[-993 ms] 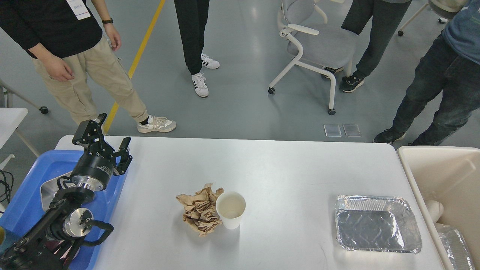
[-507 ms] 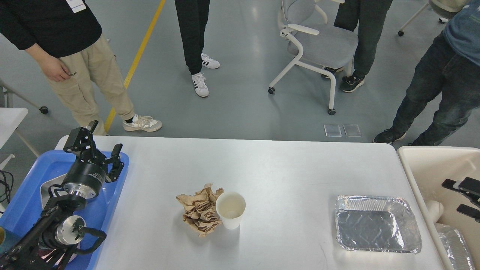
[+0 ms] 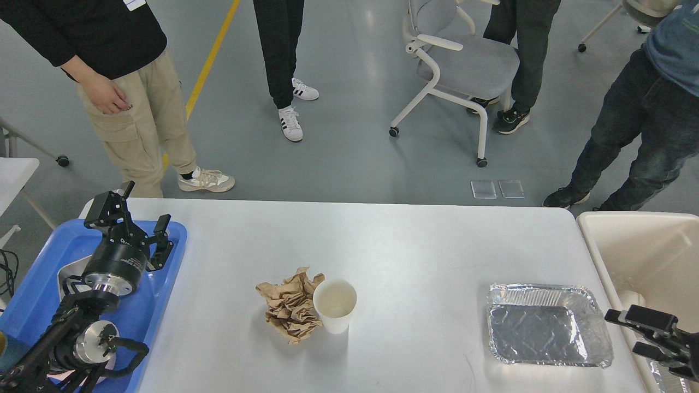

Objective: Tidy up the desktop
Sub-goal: 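Swing the right gripper away and down toward the foil tray, then grasp the near edge of the foil tray with the right gripper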

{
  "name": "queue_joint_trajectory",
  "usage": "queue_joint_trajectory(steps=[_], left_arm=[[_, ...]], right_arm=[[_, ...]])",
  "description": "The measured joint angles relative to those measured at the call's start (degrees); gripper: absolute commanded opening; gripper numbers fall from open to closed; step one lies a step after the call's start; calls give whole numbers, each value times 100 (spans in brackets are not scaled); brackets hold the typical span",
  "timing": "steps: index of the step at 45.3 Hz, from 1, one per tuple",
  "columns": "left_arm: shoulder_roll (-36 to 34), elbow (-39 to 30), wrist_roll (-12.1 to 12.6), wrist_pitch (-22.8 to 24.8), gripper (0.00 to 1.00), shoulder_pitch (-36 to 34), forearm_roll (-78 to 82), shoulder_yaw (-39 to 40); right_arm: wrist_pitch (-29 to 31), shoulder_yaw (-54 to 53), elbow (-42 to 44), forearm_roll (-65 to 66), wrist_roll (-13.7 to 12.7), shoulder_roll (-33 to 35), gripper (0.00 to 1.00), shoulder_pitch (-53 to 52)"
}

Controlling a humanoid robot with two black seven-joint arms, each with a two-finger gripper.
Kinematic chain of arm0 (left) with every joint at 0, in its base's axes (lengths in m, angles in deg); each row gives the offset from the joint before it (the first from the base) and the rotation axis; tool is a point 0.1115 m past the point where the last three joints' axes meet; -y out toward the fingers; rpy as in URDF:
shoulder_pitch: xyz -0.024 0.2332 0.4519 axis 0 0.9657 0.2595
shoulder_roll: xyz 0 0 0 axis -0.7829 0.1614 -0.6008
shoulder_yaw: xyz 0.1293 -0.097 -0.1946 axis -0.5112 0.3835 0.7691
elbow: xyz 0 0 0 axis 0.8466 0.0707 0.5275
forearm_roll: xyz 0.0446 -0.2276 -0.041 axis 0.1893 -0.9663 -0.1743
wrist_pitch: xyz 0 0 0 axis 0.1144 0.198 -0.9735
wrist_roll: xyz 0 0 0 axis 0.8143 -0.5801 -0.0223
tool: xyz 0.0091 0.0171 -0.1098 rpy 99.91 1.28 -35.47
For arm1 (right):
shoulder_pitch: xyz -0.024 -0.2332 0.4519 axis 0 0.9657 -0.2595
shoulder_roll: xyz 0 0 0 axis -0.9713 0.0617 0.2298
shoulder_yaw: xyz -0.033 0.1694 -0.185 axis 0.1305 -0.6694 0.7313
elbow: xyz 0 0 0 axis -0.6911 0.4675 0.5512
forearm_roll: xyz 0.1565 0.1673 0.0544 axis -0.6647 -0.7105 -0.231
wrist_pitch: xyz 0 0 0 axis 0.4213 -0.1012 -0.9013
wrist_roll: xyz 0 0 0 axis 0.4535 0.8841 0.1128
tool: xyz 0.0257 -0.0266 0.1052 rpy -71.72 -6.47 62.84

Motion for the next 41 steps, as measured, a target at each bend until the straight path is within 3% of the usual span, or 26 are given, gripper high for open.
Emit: queue_joint_trajectory(steps=[41], left_arm=[[-106, -8, -260, 128, 97, 327, 0, 88]], right_arm=[[-11, 790, 1573, 47, 260, -1156, 100, -836]])
